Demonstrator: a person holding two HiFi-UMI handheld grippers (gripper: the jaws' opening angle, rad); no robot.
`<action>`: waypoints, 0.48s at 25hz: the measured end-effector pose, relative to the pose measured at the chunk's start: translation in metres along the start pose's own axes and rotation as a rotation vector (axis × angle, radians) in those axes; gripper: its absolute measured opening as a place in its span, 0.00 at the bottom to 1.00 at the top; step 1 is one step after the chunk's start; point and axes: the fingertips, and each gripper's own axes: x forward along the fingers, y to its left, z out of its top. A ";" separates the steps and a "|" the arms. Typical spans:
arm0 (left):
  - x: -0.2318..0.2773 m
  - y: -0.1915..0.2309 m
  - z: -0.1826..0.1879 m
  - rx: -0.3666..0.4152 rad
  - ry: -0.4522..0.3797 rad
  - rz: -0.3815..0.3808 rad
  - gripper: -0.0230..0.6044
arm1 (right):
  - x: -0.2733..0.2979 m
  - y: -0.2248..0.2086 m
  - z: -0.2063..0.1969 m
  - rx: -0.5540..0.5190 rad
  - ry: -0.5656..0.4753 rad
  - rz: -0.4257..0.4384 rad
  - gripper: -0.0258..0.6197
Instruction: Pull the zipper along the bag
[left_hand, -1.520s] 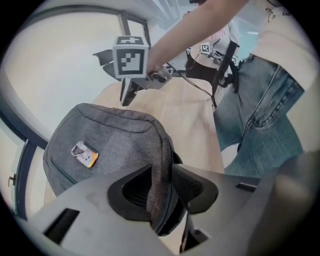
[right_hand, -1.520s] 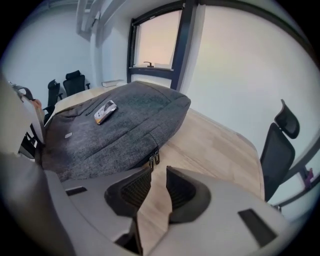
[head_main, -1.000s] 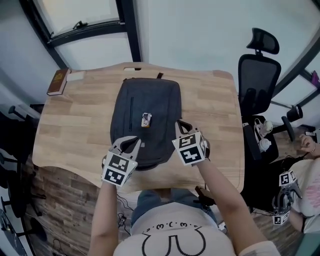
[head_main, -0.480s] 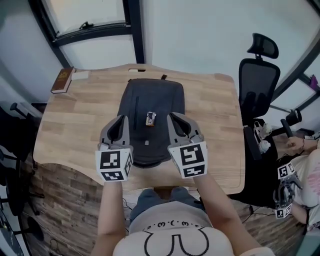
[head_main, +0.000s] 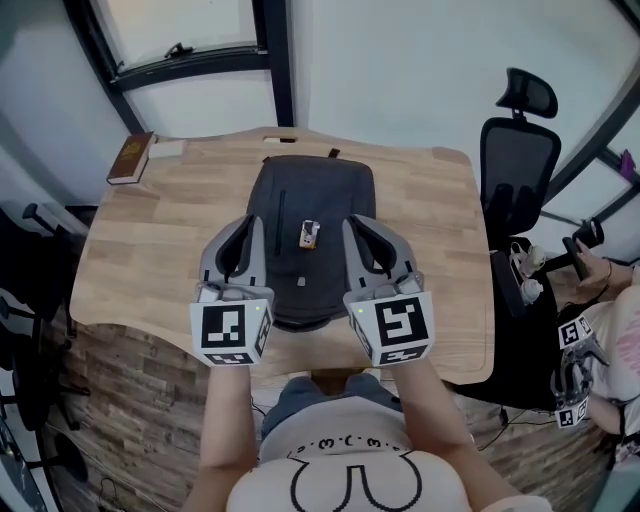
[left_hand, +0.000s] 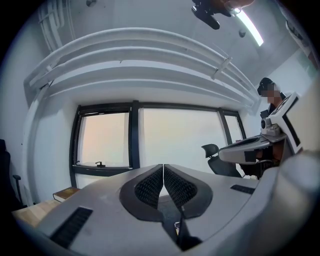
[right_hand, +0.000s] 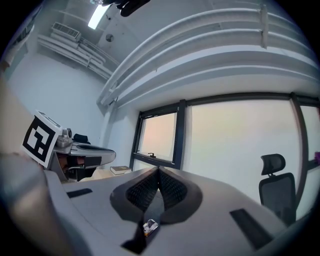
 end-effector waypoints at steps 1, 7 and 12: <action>-0.001 0.001 0.003 0.001 -0.009 0.002 0.07 | -0.001 0.000 0.003 0.002 -0.008 -0.002 0.12; -0.003 0.002 0.013 0.012 -0.049 -0.004 0.07 | -0.005 -0.004 0.010 0.010 -0.041 -0.019 0.12; -0.001 0.004 0.021 0.011 -0.081 -0.012 0.07 | -0.006 -0.010 0.015 0.006 -0.059 -0.042 0.12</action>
